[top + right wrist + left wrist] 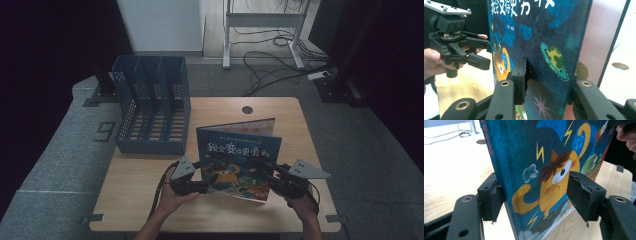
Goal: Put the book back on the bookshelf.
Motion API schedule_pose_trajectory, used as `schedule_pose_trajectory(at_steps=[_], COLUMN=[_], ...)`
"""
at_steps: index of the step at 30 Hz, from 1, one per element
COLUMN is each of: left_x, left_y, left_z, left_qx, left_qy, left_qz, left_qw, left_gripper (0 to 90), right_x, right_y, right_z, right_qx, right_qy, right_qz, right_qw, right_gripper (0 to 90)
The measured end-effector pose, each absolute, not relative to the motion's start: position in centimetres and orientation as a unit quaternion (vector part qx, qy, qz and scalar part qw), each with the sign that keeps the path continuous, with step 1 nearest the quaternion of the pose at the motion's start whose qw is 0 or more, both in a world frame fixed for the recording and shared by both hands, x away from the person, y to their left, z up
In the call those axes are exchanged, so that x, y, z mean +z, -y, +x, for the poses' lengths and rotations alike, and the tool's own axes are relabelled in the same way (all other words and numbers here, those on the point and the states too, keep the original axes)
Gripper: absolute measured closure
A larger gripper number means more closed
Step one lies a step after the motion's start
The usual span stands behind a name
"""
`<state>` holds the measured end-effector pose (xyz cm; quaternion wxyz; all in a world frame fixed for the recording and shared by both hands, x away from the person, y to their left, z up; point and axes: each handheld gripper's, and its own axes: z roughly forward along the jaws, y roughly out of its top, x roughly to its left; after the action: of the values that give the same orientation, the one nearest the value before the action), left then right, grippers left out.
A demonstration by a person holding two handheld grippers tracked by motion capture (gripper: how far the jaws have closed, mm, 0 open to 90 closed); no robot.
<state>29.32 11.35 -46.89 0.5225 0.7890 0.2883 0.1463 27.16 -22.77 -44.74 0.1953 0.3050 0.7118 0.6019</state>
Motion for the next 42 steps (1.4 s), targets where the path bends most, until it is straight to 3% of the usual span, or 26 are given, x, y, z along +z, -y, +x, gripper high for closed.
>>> schedule_pose_trajectory(at_steps=[17, 42], left_x=[-47.1, -47.2], left_y=[-11.3, -11.4], left_z=[28.7, 28.3], left_qx=[0.157, 0.146], left_qy=[-0.281, -0.269], left_qz=[0.787, 0.786], left_qw=[0.526, 0.537], left_gripper=[33.4, 34.0], right_x=[-45.7, -46.7], right_y=[22.8, 23.1], right_z=[28.0, 29.0], right_qx=[0.587, 0.576], right_qy=[-0.707, -0.691], right_qz=[0.33, 0.371], right_qw=[0.214, 0.232], right_gripper=[51.5, 50.5])
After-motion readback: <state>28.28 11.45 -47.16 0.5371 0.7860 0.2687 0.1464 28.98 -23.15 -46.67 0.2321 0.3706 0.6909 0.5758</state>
